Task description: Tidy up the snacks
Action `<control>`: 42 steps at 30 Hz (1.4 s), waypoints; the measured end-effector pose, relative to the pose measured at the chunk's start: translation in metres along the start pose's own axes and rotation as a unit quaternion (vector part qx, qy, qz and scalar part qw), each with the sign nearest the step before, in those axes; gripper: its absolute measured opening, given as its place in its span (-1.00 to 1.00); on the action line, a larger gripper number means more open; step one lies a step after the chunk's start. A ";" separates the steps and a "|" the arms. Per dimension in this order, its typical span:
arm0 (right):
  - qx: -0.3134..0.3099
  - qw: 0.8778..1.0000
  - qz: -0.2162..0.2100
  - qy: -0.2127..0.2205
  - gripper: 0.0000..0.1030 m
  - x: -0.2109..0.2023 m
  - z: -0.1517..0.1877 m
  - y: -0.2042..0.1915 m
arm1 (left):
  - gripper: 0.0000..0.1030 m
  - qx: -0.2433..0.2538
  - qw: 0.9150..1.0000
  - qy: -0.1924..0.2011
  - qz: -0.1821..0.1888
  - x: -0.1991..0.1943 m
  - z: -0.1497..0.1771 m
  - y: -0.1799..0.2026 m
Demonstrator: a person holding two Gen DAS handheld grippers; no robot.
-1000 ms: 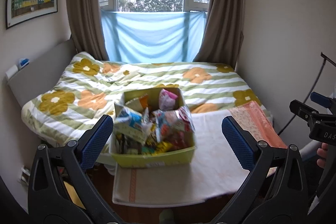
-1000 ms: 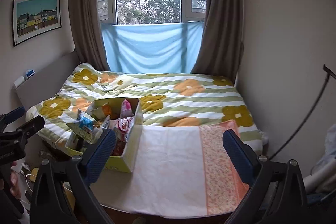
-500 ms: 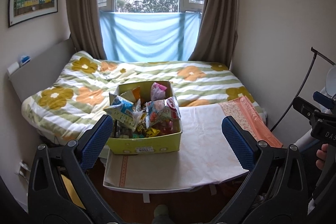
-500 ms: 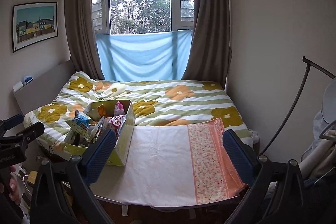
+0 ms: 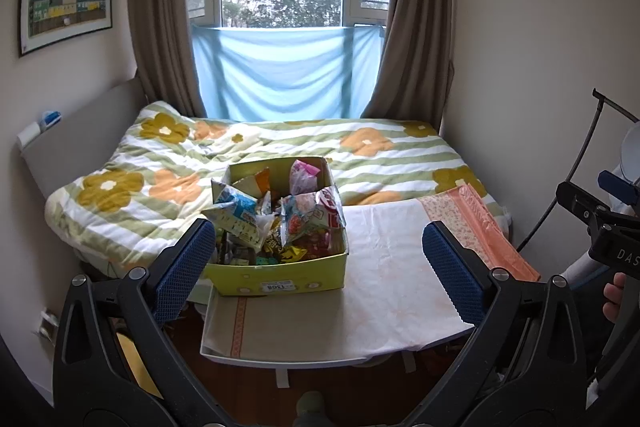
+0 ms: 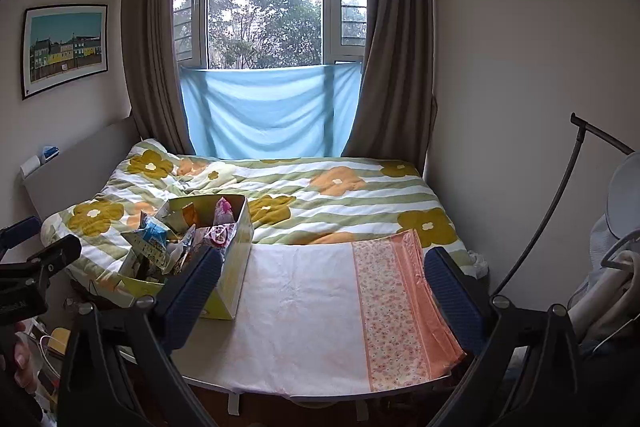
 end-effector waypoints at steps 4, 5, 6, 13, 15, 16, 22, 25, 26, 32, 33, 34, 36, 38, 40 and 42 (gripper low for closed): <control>0.000 1.000 0.000 -0.001 0.96 0.000 0.000 0.000 | 1.00 -0.001 1.000 0.001 -0.003 0.000 0.000 -0.002; 0.000 1.000 0.000 -0.003 0.96 0.001 0.000 0.000 | 1.00 -0.002 1.000 0.001 -0.002 0.001 0.000 -0.003; 0.000 1.000 -0.001 -0.004 0.96 0.003 0.001 -0.001 | 0.99 -0.003 1.000 0.000 -0.002 0.001 -0.001 -0.003; 0.000 1.000 0.000 -0.005 0.96 0.004 0.002 0.000 | 0.99 -0.001 1.000 0.002 -0.003 0.003 -0.001 -0.004; 0.002 1.000 0.001 -0.005 0.96 0.005 0.002 0.000 | 0.99 0.001 1.000 0.002 -0.003 0.003 -0.002 -0.004; 0.003 1.000 0.003 -0.005 0.96 0.006 0.002 0.000 | 0.99 0.000 1.000 0.001 -0.003 0.003 -0.001 -0.004; 0.007 1.000 0.006 -0.007 0.96 0.007 0.004 -0.002 | 0.99 0.001 1.000 0.001 -0.004 0.004 -0.003 -0.006; 0.007 1.000 0.007 -0.008 0.96 0.006 0.005 -0.003 | 0.99 0.002 1.000 0.001 -0.005 0.004 -0.003 -0.006; 0.007 1.000 0.008 -0.009 0.96 0.005 0.005 -0.003 | 0.99 0.002 1.000 0.000 -0.005 0.005 -0.003 -0.007; 0.006 1.000 0.009 -0.010 0.96 0.005 0.006 -0.005 | 0.99 -0.002 1.000 0.001 -0.008 0.005 -0.002 -0.014; 0.006 1.000 0.009 -0.010 0.96 0.005 0.006 -0.005 | 0.99 -0.002 1.000 0.003 -0.009 0.005 -0.002 -0.015; 0.006 1.000 0.009 -0.011 0.96 0.005 0.007 -0.005 | 0.99 -0.001 1.000 0.003 -0.009 0.004 -0.001 -0.015; 0.006 1.000 0.010 -0.012 0.96 0.005 0.008 -0.006 | 0.99 -0.002 1.000 0.004 -0.010 0.003 -0.001 -0.017; 0.006 1.000 0.010 -0.013 0.96 0.005 0.009 -0.006 | 0.99 -0.001 1.000 0.003 -0.009 0.004 -0.001 -0.016; 0.007 1.000 0.010 -0.014 0.96 0.005 0.010 -0.006 | 1.00 0.002 1.000 0.002 -0.014 0.004 -0.001 -0.018; 0.007 1.000 0.011 -0.015 0.96 0.005 0.011 -0.007 | 0.99 0.002 1.000 0.002 -0.017 0.003 -0.001 -0.020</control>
Point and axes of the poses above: each gripper's, at about its wrist camera, not at the fingertips, and x roughly the way its jaws point, y to its right, z to its underside, the point moved 5 cm from there along x, roughly the way its jaws point, and after that the axes turned 11 degrees about y, right-handed, at the moved point
